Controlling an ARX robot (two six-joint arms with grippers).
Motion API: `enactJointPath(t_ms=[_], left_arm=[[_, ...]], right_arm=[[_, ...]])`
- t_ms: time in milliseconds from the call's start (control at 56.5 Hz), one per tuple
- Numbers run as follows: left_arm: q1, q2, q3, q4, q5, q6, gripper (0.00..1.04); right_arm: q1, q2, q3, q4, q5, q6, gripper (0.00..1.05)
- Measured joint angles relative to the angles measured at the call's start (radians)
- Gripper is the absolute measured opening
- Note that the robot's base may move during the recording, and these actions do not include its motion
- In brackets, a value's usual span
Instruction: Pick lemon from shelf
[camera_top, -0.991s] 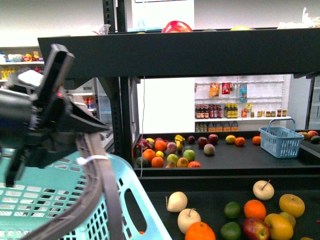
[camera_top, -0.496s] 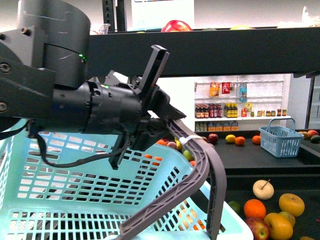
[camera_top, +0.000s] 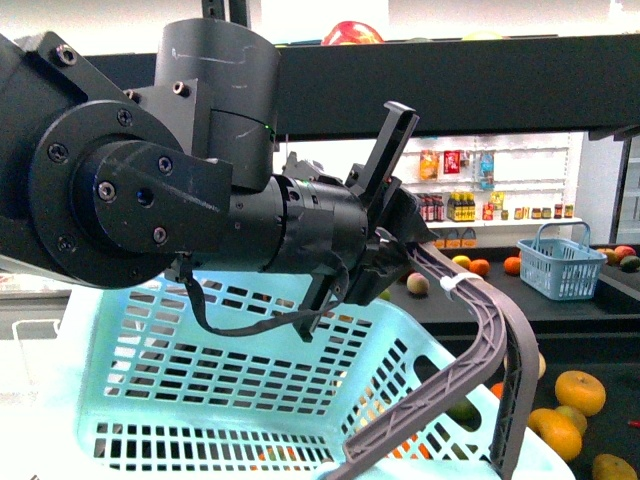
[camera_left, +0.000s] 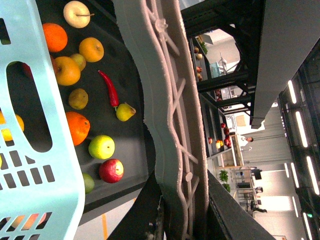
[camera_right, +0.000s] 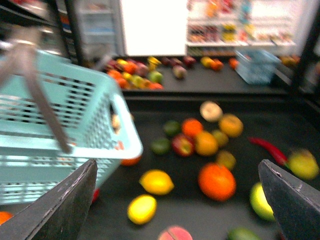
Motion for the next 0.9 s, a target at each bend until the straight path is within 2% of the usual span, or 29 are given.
enactJointPath(t_ms=[53, 106, 212, 336, 389, 531, 619, 903], left_arm=[[0.001, 0.0, 0.0, 0.0, -0.003, 0.004, 0.12], [0.001, 0.0, 0.001, 0.0, -0.005, 0.008, 0.12], [0.001, 0.0, 0.001, 0.0, -0.004, 0.014, 0.12], [0.001, 0.0, 0.001, 0.0, -0.004, 0.015, 0.12], [0.001, 0.0, 0.001, 0.0, -0.003, 0.015, 0.12], [0.001, 0.0, 0.001, 0.0, -0.003, 0.015, 0.12], [0.001, 0.0, 0.001, 0.0, -0.003, 0.016, 0.12], [0.001, 0.0, 0.001, 0.0, -0.003, 0.017, 0.12]], right_arm=[[0.0, 0.131, 0.037, -0.033, 0.106, 0.082, 0.97], [-0.041, 0.269, 0.056, 0.006, 0.09, 0.132, 0.97], [-0.235, 0.718, 0.132, 0.267, -0.175, 0.127, 0.97], [-0.38, 1.186, 0.289, 0.518, -0.384, 0.001, 0.97], [-0.409, 1.403, 0.374, 0.58, -0.425, -0.063, 0.97], [-0.413, 1.798, 0.586, 0.64, -0.441, -0.218, 0.97], [-0.393, 1.946, 0.685, 0.648, -0.436, -0.313, 0.97], [-0.312, 2.239, 0.924, 0.696, -0.483, -0.6, 0.97]])
